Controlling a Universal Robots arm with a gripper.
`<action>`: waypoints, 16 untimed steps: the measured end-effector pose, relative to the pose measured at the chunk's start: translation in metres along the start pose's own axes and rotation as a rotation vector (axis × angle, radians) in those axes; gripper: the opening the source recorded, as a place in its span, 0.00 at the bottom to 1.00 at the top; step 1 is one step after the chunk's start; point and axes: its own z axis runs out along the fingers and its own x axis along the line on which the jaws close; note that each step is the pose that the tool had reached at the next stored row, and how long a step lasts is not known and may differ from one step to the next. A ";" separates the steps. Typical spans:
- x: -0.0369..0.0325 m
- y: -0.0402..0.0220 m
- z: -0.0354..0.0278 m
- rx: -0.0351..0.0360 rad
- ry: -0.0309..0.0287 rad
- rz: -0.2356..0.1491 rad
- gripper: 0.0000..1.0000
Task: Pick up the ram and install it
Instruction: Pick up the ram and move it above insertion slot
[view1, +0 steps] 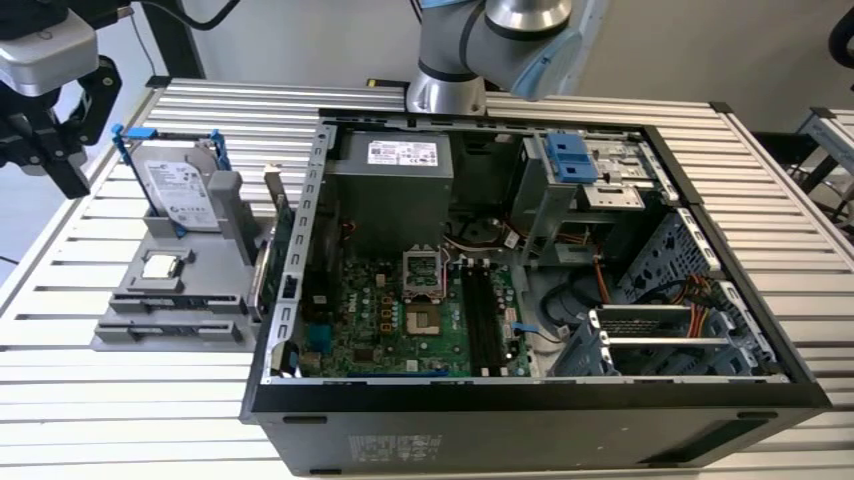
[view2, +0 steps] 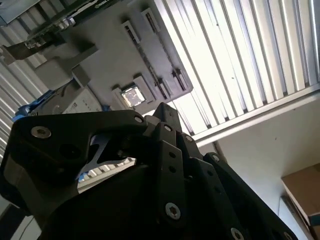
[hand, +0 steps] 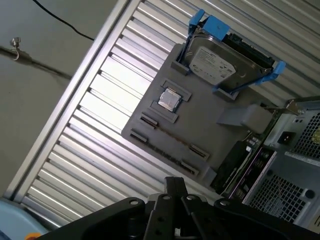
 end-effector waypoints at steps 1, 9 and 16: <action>0.0000 0.0000 0.0000 0.0000 0.0001 0.000 0.00; 0.0000 0.0000 0.0000 -0.0002 0.0005 -0.016 0.00; 0.0000 0.0000 -0.0002 -0.0003 0.0022 -0.064 0.00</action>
